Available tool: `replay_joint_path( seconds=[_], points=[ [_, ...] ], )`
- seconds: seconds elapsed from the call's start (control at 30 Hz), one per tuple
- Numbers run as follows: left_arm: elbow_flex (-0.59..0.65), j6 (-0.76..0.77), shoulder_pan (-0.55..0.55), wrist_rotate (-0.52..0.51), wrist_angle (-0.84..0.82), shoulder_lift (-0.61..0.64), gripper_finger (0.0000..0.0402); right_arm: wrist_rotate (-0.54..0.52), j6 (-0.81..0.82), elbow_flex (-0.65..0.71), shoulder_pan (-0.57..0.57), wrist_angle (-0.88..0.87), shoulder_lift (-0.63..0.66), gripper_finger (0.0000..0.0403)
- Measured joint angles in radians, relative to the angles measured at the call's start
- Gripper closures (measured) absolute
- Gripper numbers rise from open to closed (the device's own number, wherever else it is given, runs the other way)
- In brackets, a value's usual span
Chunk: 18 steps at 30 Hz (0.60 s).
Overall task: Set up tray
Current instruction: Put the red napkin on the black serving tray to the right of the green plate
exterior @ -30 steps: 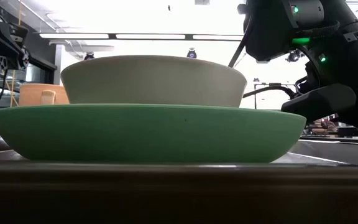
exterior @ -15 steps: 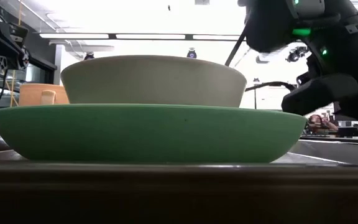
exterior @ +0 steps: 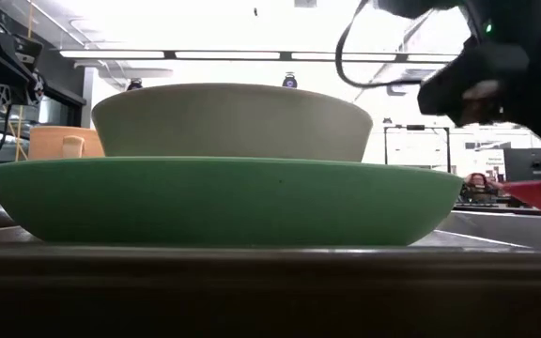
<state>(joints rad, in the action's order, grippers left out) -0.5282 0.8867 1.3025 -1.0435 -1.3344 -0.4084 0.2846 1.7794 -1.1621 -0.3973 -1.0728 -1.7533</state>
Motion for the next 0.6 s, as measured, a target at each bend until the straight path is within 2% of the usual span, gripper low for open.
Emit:
replay_joint_path(
  seconds=[0.3, 0.6],
  points=[
    [0.000, 0.000, 0.000, -0.002, 0.001, 0.000, 0.0323, -0.052, 0.023, -0.001, 0.017, 0.050, 0.094, 0.0402],
    [0.000, 0.000, 0.000, -0.005, 0.001, 0.000, 0.0323, -0.087, 0.010, -0.002, 0.066, 0.154, 0.100, 0.0402]
  ],
)
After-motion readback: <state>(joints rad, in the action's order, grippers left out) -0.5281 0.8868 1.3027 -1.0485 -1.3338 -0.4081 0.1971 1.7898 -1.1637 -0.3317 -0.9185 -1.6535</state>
